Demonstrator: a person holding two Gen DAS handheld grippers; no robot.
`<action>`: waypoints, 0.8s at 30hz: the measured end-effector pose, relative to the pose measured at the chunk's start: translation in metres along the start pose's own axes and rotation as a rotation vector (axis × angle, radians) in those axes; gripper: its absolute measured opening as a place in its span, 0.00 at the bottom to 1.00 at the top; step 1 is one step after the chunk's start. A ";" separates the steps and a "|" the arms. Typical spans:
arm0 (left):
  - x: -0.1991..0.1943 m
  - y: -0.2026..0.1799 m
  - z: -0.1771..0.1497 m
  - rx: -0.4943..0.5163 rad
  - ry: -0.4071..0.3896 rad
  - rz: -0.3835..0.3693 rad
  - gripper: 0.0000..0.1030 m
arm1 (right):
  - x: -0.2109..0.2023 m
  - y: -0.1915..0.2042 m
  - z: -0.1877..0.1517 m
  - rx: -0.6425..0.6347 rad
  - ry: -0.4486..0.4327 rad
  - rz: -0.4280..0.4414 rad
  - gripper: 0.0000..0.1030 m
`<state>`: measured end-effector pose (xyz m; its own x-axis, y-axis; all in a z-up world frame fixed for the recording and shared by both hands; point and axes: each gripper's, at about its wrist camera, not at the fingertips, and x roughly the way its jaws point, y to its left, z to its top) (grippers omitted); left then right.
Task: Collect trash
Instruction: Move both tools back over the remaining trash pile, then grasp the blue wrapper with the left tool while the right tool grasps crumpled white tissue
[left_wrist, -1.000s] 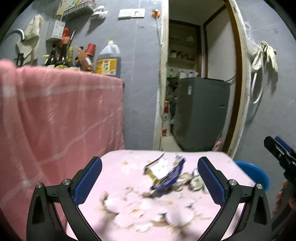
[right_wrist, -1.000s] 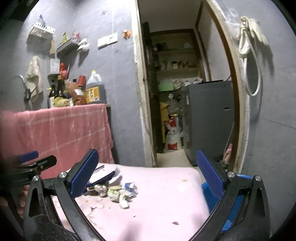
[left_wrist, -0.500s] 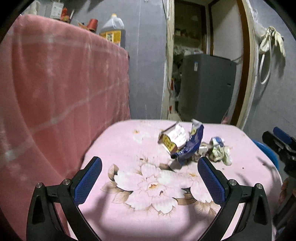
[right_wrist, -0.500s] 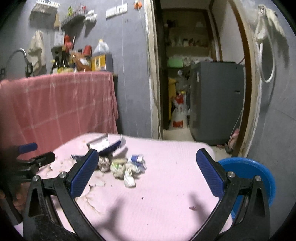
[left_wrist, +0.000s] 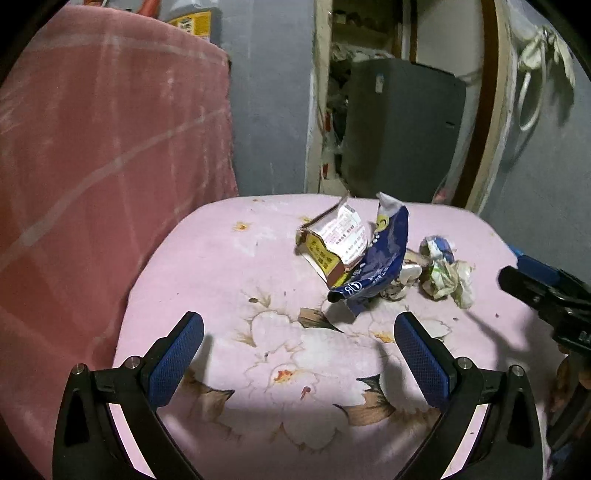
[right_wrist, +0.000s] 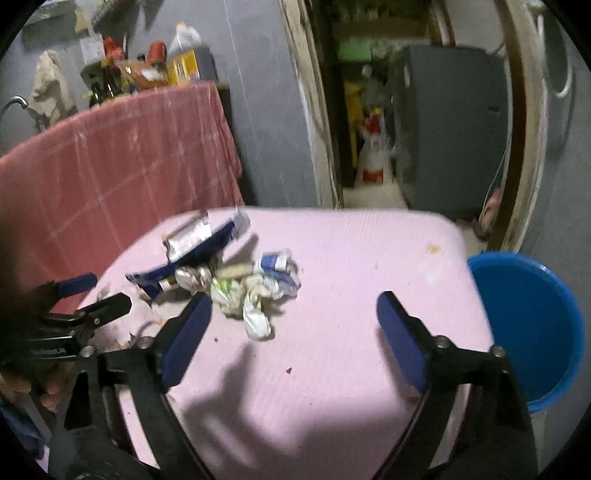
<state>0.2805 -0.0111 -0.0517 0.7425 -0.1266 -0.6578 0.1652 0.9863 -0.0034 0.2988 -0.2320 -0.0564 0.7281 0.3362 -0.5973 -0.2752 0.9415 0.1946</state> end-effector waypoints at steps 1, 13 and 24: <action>0.001 -0.001 0.001 0.008 0.000 -0.002 0.98 | 0.003 0.001 -0.001 -0.004 0.018 0.005 0.76; 0.005 -0.014 0.008 0.096 -0.034 -0.070 0.65 | 0.025 0.018 0.003 -0.051 0.129 0.054 0.42; 0.017 -0.019 0.010 0.113 0.001 -0.111 0.22 | 0.036 0.025 0.003 -0.074 0.170 0.060 0.19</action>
<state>0.2968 -0.0331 -0.0551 0.7152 -0.2340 -0.6586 0.3184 0.9479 0.0089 0.3199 -0.1964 -0.0704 0.5939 0.3775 -0.7105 -0.3654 0.9133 0.1799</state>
